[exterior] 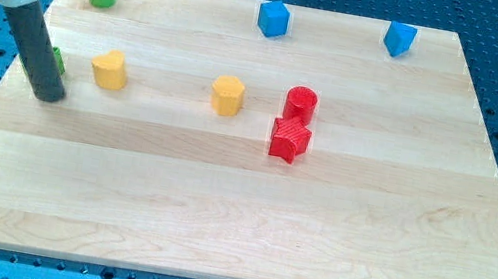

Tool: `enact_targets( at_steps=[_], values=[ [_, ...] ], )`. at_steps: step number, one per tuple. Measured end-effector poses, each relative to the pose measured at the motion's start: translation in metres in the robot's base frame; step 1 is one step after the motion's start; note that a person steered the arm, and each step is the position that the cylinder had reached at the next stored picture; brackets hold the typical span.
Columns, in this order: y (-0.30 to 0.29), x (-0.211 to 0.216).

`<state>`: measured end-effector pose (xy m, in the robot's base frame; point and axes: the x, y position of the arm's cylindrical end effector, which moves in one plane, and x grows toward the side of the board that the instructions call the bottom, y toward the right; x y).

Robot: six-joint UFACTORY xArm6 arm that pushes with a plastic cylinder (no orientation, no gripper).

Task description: Place the yellow hexagon to the center right of the board

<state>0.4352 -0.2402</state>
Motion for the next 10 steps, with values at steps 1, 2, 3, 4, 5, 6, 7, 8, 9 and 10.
enact_targets(
  at_steps=[1, 2, 3, 4, 5, 6, 7, 8, 9, 10],
  values=[
    [0.001, -0.004],
    [0.033, -0.006],
    [0.060, -0.007],
    [0.109, -0.013],
    [0.145, -0.012],
    [0.201, -0.014],
    [0.232, -0.044],
    [0.244, -0.062],
    [0.316, -0.062],
    [0.344, -0.038]
  ],
)
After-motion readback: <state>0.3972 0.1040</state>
